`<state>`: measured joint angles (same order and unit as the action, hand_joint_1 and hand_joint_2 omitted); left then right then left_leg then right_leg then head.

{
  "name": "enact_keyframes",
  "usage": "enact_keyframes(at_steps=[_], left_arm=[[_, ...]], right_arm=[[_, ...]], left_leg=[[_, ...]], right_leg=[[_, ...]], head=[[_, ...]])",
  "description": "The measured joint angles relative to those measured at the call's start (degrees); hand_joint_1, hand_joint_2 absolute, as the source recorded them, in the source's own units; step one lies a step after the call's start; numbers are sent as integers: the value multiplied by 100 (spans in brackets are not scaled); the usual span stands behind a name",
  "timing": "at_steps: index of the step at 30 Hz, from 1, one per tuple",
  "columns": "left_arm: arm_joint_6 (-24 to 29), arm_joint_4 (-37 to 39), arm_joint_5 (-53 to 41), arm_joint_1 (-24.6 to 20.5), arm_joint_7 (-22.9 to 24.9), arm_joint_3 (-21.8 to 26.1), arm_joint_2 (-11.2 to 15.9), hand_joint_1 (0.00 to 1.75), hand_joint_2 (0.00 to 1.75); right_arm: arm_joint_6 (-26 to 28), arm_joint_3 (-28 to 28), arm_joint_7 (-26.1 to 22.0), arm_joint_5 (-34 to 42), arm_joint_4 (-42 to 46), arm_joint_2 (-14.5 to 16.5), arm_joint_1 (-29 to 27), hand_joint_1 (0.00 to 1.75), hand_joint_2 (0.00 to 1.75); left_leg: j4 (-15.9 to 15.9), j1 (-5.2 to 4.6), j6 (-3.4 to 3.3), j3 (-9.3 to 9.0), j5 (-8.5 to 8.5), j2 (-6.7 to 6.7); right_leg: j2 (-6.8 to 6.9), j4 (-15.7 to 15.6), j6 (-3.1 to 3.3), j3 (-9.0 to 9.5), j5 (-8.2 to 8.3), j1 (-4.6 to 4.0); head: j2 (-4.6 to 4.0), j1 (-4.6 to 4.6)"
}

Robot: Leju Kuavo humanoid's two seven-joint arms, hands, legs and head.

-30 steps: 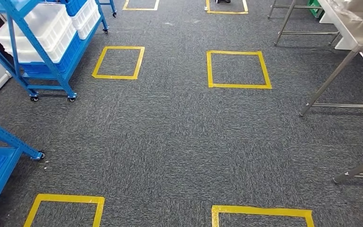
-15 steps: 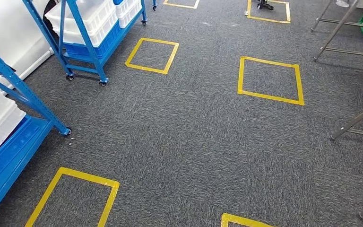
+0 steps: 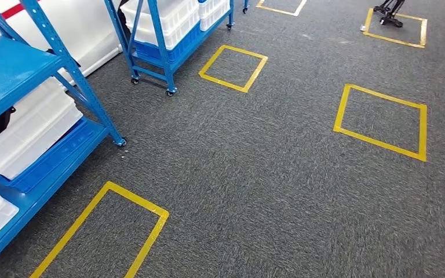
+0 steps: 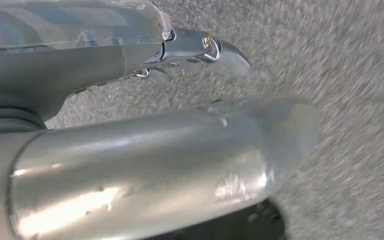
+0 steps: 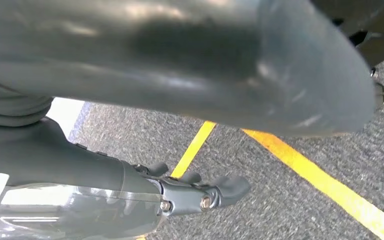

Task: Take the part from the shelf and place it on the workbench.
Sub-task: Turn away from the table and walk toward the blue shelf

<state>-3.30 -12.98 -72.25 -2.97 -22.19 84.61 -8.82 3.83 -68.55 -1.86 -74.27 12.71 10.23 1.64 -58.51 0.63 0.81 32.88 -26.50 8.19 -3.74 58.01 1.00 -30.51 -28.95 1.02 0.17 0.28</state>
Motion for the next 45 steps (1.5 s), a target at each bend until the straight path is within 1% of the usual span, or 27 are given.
enact_keyframes(at_steps=[3,5,6,7,9,11,12,14,16,18,20,21,22,23,25,27,28,30,32,34,36,37,39,41,42,43,45], left_arm=[[-7,-22,-29,-15,-20,-35,-61,0,0],[-22,-31,-48,-24,-27,-51,-75,0,0],[-29,-34,-57,-19,-28,-60,-77,0,0],[-36,-38,-69,-10,-28,-69,-78,0,0],[-45,-51,-96,3,-28,-92,-77,0,0],[-49,-63,-122,-8,-26,-127,-75,0,0],[-51,-67,-137,-11,-22,-145,-73,0,0],[-55,-70,-160,4,-14,-164,-67,0,0],[-60,-72,-172,20,-9,-172,-62,0,0],[-63,-72,-178,11,-7,-178,-62,0,0],[-64,-72,-188,1,-7,-184,-62,0,0],[-64,-72,-197,2,-8,-187,-62,0,0],[-64,-72,-205,5,-9,-191,-62,0,0],[-64,-72,-210,7,-10,-196,-63,0,0],[-65,-72,-215,1,-13,-208,-64,0,0],[-66,-73,-219,-8,-15,-218,-64,0,0],[-66,-73,-221,-5,-17,-221,-65,0,0],[-66,-73,-225,14,-20,-225,-64,0,0],[-65,-74,-229,22,-20,-231,-63,0,0],[-65,-74,-231,8,-20,-245,-62,0,0],[-66,-74,-231,3,-20,-261,-66,0,0],[-66,-74,-232,9,-20,-266,-68,0,0],[-66,-76,-236,26,-21,-273,-70,0,0],[-68,-80,-243,23,-24,-281,-69,0,0],[-69,-81,-250,16,-26,-285,-68,0,0],[-71,-82,-258,13,-27,-287,-67,0,0],[-72,-83,-275,22,-28,-289,-64,0,0]], right_arm=[[1,-12,-8,-7,-1,14,-29,0,0],[0,-16,-10,-18,-1,15,-42,0,0],[-1,-17,-10,-25,-1,15,-42,0,0],[-2,-17,-9,-29,-1,15,-38,0,0],[-6,-17,-9,-41,-1,18,-30,0,0],[-9,-17,-10,-55,-2,22,-26,0,0],[-9,-17,-10,-62,-2,23,-18,0,0],[-10,-17,-10,-72,-1,25,17,0,0],[-11,-17,-10,-79,-1,25,36,0,0],[-16,-17,-10,-86,-2,25,24,0,0],[-25,-17,-10,-93,-3,24,11,0,0],[-28,-17,-9,-97,-3,24,8,0,0],[-29,-17,-9,-99,-2,24,7,0,0],[-30,-17,-8,-101,-2,24,5,0,0],[-31,-17,-8,-103,-2,24,-6,0,0],[-33,-17,-7,-103,-2,24,-8,0,0],[-34,-17,-3,-103,-2,24,-2,0,0],[-43,-18,4,-104,-2,26,15,0,0],[-55,-19,9,-105,-3,30,8,0,0],[-63,-19,9,-105,-3,32,-19,0,0],[-71,-19,8,-105,-3,32,-35,0,0],[-82,-19,-1,-104,-3,32,-35,0,0],[-113,-20,-49,-104,-3,32,-30,0,0],[-148,-22,-123,-103,-3,32,-31,0,0],[-167,-26,-156,-103,-3,31,-33,0,0],[-187,-32,-182,-103,-3,30,-35,0,0],[-216,-46,-218,-103,-1,27,-29,0,0]], left_leg=[[-773,-17,33,367,-449,-565],[-1448,0,59,677,-722,-729],[-1550,5,68,710,-717,-763],[-1408,7,69,616,-604,-794],[-615,-6,41,164,-262,-980],[-11,-42,-17,-163,-88,-1150],[86,-61,-44,-204,-83,-1170],[107,-66,-96,-209,-60,-1053],[167,-35,-156,-238,-14,-939],[198,-15,-200,-237,24,-823],[189,-20,-216,-214,33,-678],[181,-24,-215,-211,33,-596],[169,-24,-212,-213,31,-507],[155,-22,-203,-217,25,-420],[108,-20,-163,-205,5,-258],[71,-22,-101,-162,-3,-131],[71,-18,-61,-134,5,-68],[82,-1,10,-101,17,9],[-129,-8,60,-3,-133,-261],[-793,-8,96,300,-501,-637],[-1491,5,128,623,-761,-754],[-1593,8,134,660,-745,-778],[-1040,5,116,349,-404,-867],[-261,-29,44,-57,-130,-1117],[-44,-53,2,-160,-78,-1203],[34,-76,-38,-184,-83,-1237],[67,-77,-102,-187,-56,-1111]], right_leg=[[310,-70,111,34,22,-13],[523,-65,130,29,9,-47],[625,-64,131,29,1,-57],[715,-63,126,34,-7,-63],[866,-59,101,65,-30,-72],[985,-50,49,97,-59,-92],[1035,-48,18,111,-70,-98],[1121,-52,-43,141,-85,-98],[928,89,-101,113,-212,-81],[567,635,-137,-129,-545,-54],[422,1352,-148,-493,-837,-42],[404,1521,-150,-593,-837,-39],[389,1479,-146,-596,-720,-35],[353,1217,-139,-494,-506,-28],[80,464,-122,-187,-113,-4],[-155,83,-103,-40,5,5],[-159,72,-88,-35,-8,-6],[-5,46,-19,-22,10,-4],[166,1,67,0,27,7],[359,-8,124,6,17,-21],[573,-3,144,7,-2,-49],[675,0,148,12,-14,-57],[834,6,137,43,-42,-66],[966,17,100,84,-78,-86],[1022,21,74,98,-93,-96],[1075,23,45,109,-104,-102],[1160,13,-20,145,-120,-100]], head=[[-1,-38],[-2,-47],[-1,-46],[-2,-48],[-1,-51],[0,-43],[-1,-38],[-1,-30],[-1,-13],[-1,16],[-2,26],[-2,25],[-2,26],[-2,26],[-1,26],[-1,22],[-1,19],[-1,18],[-1,-2],[-1,-22],[-1,-22],[-1,-22],[-1,-24],[-1,-21],[-1,-19],[-1,-16],[-1,-16]])
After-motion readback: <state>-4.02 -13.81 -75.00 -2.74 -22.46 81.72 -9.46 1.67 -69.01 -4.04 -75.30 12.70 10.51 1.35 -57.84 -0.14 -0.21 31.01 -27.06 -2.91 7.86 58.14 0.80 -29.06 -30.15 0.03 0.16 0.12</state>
